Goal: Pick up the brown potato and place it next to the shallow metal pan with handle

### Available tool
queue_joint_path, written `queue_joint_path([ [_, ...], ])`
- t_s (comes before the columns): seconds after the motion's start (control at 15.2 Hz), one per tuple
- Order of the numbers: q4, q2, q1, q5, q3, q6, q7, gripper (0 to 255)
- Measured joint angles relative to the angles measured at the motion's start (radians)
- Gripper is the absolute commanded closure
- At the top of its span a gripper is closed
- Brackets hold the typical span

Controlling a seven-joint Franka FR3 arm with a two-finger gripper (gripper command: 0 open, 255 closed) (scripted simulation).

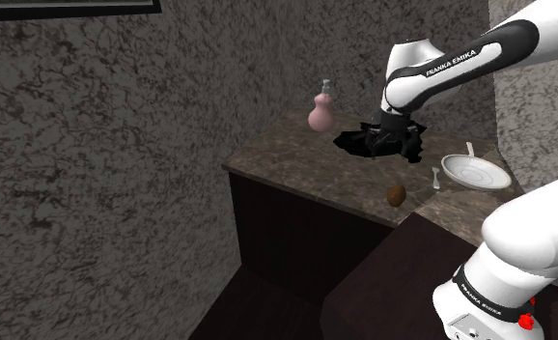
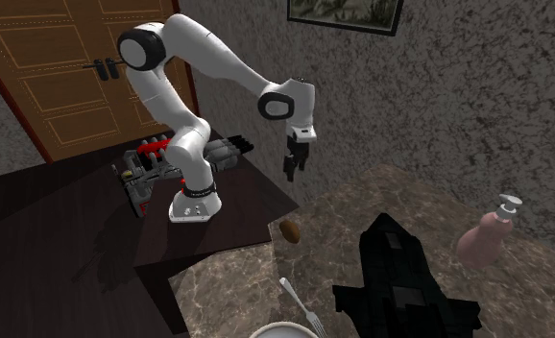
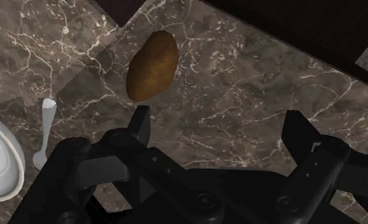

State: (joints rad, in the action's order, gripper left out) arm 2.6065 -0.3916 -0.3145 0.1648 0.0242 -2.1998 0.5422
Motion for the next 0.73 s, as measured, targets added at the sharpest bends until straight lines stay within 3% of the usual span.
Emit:
queue_joint_path([
  [0.73, 0.019, 0.341, -0.134, 0.058, 0.071, -0.301, 0.233, 0],
])
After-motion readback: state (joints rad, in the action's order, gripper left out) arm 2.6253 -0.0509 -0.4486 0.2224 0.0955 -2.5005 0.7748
